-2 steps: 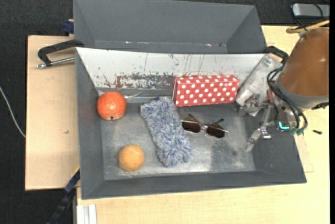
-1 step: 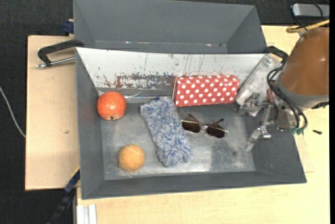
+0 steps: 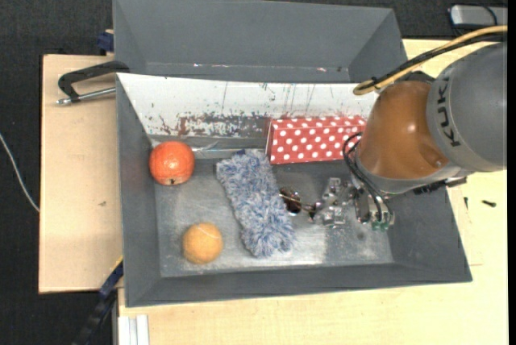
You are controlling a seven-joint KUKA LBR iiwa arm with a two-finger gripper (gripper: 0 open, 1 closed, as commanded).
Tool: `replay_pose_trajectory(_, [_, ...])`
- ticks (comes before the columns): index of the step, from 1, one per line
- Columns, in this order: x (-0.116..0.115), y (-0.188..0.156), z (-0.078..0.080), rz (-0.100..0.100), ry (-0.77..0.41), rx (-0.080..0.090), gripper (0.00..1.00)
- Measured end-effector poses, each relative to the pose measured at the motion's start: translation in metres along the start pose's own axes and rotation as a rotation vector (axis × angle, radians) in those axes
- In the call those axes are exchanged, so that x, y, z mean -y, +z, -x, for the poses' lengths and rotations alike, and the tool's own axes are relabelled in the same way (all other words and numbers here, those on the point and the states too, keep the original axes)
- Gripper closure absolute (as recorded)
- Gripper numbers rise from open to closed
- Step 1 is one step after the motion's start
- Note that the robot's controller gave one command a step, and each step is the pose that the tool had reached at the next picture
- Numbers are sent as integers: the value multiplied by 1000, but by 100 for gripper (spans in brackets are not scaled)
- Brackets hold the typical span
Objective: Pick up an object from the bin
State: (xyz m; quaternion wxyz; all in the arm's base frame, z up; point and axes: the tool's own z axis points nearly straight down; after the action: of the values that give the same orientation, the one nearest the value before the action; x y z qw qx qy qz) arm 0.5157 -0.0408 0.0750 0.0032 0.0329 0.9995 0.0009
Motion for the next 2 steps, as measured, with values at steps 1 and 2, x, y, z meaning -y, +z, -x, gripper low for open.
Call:
replay_pose_trajectory(1, [0, 0, 0, 0, 0, 0, 100])
replay_pose_trajectory(2, [3, 0, 3, 1, -51, 0, 100])
